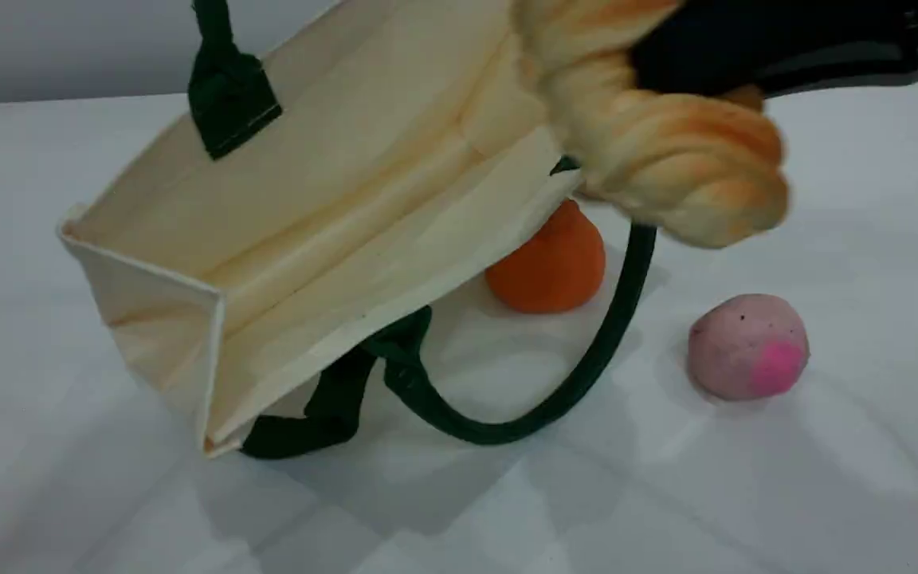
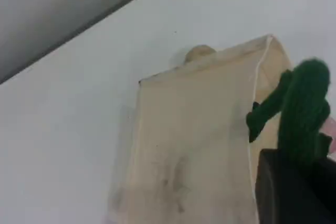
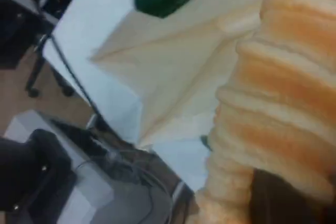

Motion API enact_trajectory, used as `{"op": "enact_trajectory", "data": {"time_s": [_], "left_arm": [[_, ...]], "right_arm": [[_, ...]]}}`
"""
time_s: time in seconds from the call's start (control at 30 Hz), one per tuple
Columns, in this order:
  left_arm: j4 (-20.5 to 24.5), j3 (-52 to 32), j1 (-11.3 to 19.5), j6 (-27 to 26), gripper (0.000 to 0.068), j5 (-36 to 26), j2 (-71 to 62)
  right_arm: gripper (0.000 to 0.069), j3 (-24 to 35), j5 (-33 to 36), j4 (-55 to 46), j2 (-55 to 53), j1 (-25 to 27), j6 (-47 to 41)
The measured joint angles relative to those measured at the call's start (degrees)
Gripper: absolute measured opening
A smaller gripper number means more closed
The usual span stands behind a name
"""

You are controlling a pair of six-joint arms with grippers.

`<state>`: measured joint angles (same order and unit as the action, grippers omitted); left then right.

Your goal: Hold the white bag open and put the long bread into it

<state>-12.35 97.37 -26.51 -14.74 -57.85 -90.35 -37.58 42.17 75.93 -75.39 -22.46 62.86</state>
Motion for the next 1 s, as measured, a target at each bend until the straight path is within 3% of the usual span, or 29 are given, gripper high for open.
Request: {"op": "enact_trajectory", "data": {"time_s": [0.27,0.53,1.0], "left_arm": [[0.19,0.00,-3.00,-1.36,0.0093,-0.54,0.22],[0.47,2.27,-2.95,-1.36,0.0093,-2.21,0.24],[0.47,2.87,-2.95,-1.31,0.0093,-3.31,0.24]], "right_arm": [[0.0092,0.00,-9.00,6.44,-1.49,-10.12,0.91],[0.0092,-1.51,-11.20,14.43,-8.47,-10.41,7.91],[0.0083,-15.11,-14.61,17.19,-25.66,-10.36,8.81]]}}
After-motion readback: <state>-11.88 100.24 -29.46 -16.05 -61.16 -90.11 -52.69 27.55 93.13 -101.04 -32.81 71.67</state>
